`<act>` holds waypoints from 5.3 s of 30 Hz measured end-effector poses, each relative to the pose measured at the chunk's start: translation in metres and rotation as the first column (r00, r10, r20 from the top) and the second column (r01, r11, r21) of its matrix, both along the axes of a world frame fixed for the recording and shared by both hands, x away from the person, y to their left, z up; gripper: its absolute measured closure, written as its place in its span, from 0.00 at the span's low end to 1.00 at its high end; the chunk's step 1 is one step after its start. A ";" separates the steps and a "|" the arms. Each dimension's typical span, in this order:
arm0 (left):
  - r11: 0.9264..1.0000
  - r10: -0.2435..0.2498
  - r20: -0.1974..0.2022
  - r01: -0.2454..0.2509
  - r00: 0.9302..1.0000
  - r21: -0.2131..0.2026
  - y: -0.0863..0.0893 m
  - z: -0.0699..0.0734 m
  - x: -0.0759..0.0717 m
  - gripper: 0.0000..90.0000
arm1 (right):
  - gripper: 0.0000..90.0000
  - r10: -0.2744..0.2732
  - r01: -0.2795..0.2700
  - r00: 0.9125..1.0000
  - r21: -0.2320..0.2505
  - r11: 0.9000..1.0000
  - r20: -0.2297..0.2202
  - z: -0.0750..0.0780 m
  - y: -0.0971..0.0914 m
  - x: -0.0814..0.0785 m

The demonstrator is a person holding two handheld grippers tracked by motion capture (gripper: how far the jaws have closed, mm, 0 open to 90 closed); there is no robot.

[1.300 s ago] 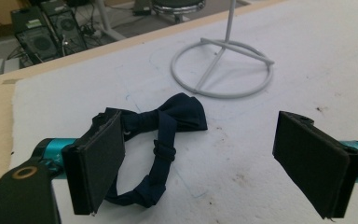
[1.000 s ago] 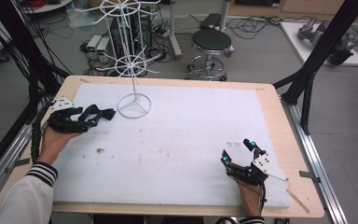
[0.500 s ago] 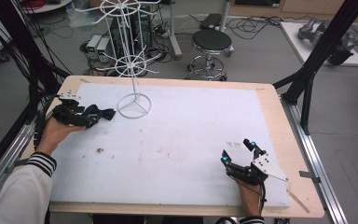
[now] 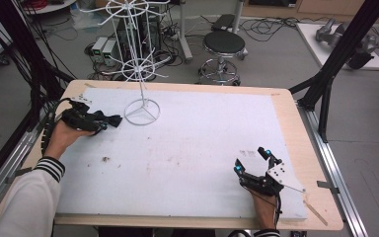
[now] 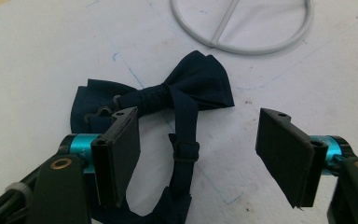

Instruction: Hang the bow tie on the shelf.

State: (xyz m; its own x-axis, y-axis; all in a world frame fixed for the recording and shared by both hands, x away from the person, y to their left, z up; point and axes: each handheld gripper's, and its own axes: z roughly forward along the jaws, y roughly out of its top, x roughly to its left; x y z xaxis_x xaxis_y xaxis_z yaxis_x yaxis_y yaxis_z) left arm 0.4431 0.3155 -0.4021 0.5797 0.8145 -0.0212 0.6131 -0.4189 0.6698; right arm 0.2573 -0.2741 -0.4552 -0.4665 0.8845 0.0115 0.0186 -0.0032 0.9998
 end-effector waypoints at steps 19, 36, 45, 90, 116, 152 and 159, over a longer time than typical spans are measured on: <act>0.996 0.068 -0.107 -0.062 0.992 0.058 -0.003 -0.011 0.008 0.54 | 0.10 -0.001 0.001 1.000 0.005 1.000 0.003 0.000 -0.001 -0.001; 0.993 0.105 -0.122 -0.097 0.987 0.069 -0.006 -0.015 0.006 0.94 | 0.10 -0.001 0.001 1.000 0.009 1.000 0.000 0.000 -0.001 -0.001; 0.993 0.112 -0.086 -0.109 0.990 0.044 -0.004 -0.012 0.002 0.94 | 0.10 0.000 0.000 1.000 0.009 1.000 -0.003 0.000 0.000 -0.001; 0.961 0.148 0.244 -0.080 0.958 -0.264 0.010 0.029 -0.046 0.95 | 0.10 -0.001 0.001 1.000 0.003 1.000 0.005 0.000 0.000 -0.001; 0.933 0.136 0.409 0.021 0.902 -0.359 -0.007 0.089 -0.061 0.95 | 0.10 -0.002 0.002 1.000 0.002 1.000 0.005 0.000 0.000 -0.001; 0.949 0.106 0.490 0.059 0.865 -0.309 -0.058 0.140 -0.052 0.95 | 0.10 0.001 -0.001 1.000 0.004 1.000 0.006 0.000 0.000 -0.001; 0.955 0.098 0.493 0.057 0.864 -0.291 -0.067 0.140 -0.049 0.95 | 0.10 0.000 0.000 1.000 0.007 1.000 0.003 0.000 0.000 -0.001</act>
State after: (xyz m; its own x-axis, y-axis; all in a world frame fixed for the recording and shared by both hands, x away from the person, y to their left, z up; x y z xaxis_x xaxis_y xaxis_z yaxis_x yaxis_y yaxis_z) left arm 0.3940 0.2487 -0.2619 0.5584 0.8290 0.0313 0.1713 -0.1522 0.9734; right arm 0.2563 -0.2745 -0.4554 -0.4667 0.8843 0.0165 0.0159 -0.0102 0.9998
